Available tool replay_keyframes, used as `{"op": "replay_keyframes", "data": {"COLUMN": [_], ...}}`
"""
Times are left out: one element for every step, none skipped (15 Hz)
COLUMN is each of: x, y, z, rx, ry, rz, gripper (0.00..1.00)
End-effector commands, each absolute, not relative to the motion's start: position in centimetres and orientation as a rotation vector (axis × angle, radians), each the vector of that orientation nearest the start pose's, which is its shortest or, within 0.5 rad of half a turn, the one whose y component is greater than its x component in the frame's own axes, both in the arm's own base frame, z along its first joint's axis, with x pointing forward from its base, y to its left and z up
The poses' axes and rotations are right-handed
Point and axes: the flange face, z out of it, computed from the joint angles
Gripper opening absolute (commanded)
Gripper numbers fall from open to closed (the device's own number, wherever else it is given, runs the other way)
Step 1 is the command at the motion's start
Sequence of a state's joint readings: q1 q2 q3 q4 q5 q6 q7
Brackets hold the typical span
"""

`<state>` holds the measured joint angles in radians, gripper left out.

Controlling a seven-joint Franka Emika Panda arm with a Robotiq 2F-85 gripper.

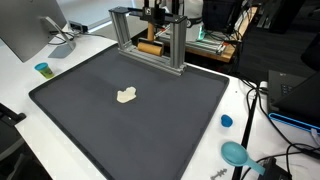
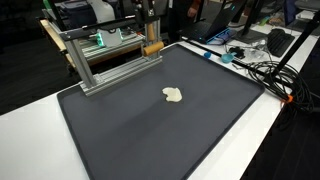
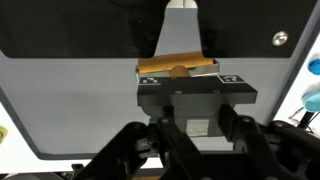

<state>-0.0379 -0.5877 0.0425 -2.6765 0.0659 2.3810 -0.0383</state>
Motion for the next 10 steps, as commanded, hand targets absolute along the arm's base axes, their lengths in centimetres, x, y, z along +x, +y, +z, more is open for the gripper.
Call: {"op": "replay_keyframes", "data": {"x": [36.9,36.7,36.3,36.0,35.8,35.5,35.2,34.9,34.6,34.3], "y": [0.5,0.6,0.8,0.9,1.1,1.1,1.2,1.2,1.4,1.5], "z": [45.4,45.7,46.0,46.3,46.5,46.9,47.4,47.7,47.9,48.0], "rx": [-3.103,-3.105,-3.11,-3.12,-3.13,-3.14,-3.142,-3.152,-3.157,-3.166], "ry": [0.064,0.079,0.104,0.127,0.146,0.171,0.184,0.189,0.185,0.19], "rz": [-0.486,-0.492,-0.505,-0.513,-0.51,-0.512,-0.507,-0.494,-0.473,-0.461], "gripper": [0.21,0.21,0.21,0.21,0.21,0.21,0.21,0.21,0.21,0.21]}}
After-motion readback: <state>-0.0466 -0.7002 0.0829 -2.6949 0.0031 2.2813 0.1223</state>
